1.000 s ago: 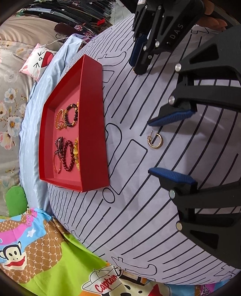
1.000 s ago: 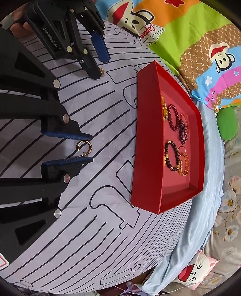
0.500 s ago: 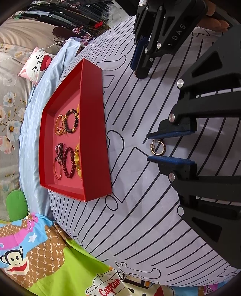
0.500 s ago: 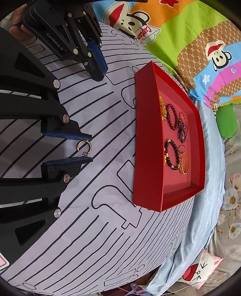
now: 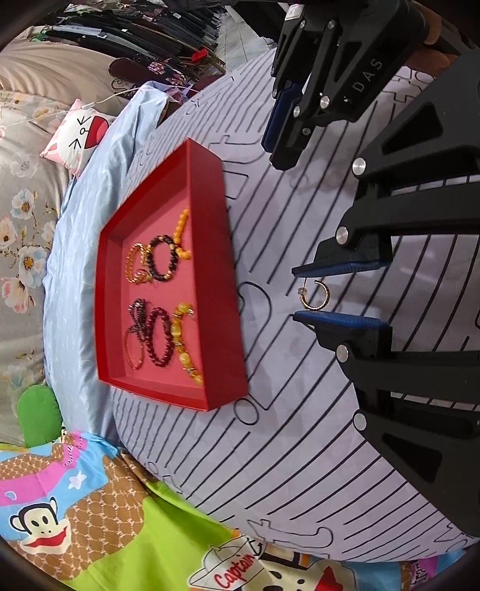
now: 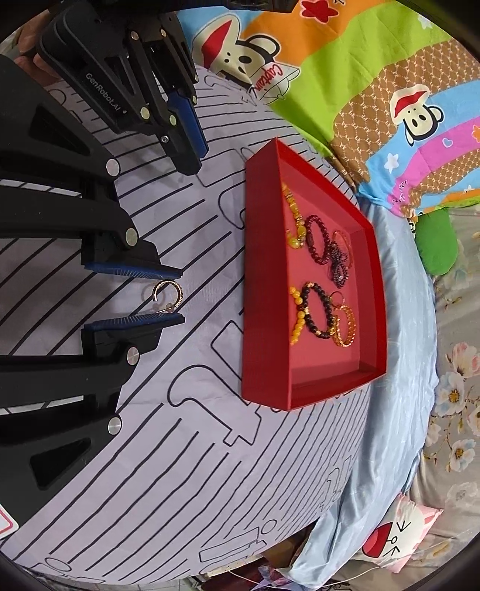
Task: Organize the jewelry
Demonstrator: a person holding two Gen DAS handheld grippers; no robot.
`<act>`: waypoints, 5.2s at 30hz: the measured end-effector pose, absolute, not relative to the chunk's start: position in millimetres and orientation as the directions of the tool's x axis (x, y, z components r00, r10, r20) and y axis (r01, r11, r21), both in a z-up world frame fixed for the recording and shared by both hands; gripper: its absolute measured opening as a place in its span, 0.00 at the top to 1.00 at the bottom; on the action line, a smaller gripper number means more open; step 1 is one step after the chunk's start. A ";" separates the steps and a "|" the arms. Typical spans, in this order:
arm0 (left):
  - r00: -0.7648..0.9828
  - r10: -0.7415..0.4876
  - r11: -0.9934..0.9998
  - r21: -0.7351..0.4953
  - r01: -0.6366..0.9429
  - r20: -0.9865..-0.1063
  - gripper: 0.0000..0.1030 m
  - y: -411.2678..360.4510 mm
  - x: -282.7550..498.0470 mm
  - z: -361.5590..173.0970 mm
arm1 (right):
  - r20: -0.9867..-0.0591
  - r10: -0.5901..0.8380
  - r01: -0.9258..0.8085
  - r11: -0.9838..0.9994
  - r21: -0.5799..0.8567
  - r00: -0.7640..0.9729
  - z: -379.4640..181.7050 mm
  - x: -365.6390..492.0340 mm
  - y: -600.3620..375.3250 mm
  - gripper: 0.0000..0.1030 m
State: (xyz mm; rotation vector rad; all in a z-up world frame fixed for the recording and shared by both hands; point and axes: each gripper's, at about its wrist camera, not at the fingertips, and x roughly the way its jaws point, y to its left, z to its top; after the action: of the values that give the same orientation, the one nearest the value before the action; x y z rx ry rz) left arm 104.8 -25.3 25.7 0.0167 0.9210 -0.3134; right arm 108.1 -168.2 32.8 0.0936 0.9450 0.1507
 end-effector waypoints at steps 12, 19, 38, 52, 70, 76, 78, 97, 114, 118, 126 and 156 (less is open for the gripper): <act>0.617 -0.292 0.948 -0.138 0.286 -0.731 0.83 -31.9 136.3 67.9 | -0.735 0.191 -0.103 0.981 0.164 0.650 78.7 137.3 -173.3 0.83; 0.651 -0.286 0.950 -0.119 0.289 -0.703 0.83 -40.7 169.1 84.1 | -0.707 0.174 -0.108 0.985 0.138 0.685 95.4 171.1 -172.8 0.83; 0.623 -0.232 0.966 -0.102 0.237 -0.747 0.83 -52.0 255.7 54.1 | -0.745 0.168 -0.079 0.985 0.153 0.646 65.9 255.8 -170.3 0.83; 0.597 -0.221 0.969 -0.102 0.227 -0.771 0.83 -54.5 277.8 33.5 | -0.769 0.165 -0.067 0.985 0.158 0.618 46.4 276.7 -172.7 0.83; 0.601 -0.191 0.975 -0.080 0.206 -0.776 0.82 -53.0 281.3 30.7 | -0.774 0.152 -0.063 0.988 0.144 0.615 42.8 279.6 -170.8 0.81; 0.616 -0.181 0.976 -0.064 0.206 -0.767 0.82 -54.3 274.0 38.9 | -0.764 0.140 -0.053 0.989 0.137 0.630 49.7 271.3 -171.1 0.81; 0.622 -0.179 0.977 -0.062 0.205 -0.762 0.82 -54.6 269.2 43.4 | -0.759 0.129 -0.049 0.991 0.127 0.639 54.3 266.1 -171.3 0.81; 0.639 -0.126 0.985 -0.020 0.170 -0.759 0.67 -49.4 202.7 63.9 | -0.740 0.088 -0.012 0.994 0.107 0.666 75.6 193.0 -168.3 0.75; 0.623 -0.059 0.995 0.003 0.097 -0.780 0.44 -37.5 159.2 53.8 | -0.763 0.067 0.013 0.995 0.098 0.643 61.9 149.1 -174.3 0.53; 0.624 -0.046 0.997 0.005 0.080 -0.780 0.34 -32.2 155.0 51.6 | -0.768 0.068 0.026 0.994 0.109 0.637 57.5 142.8 -178.4 0.46; 0.630 -0.012 0.999 0.020 0.044 -0.776 0.13 -21.8 147.2 46.0 | -0.771 0.063 0.045 0.992 0.118 0.634 53.3 135.8 -184.4 0.30; 0.609 0.013 0.999 0.029 0.016 -0.793 0.08 -16.1 144.6 33.6 | -0.772 0.024 0.091 0.990 0.106 0.635 46.6 130.7 -185.1 0.12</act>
State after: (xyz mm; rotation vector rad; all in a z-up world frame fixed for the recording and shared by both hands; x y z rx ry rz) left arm 144.6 -16.1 33.6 0.0338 0.9160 -0.0015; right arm 130.6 -185.1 46.6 0.1397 0.8832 -0.0382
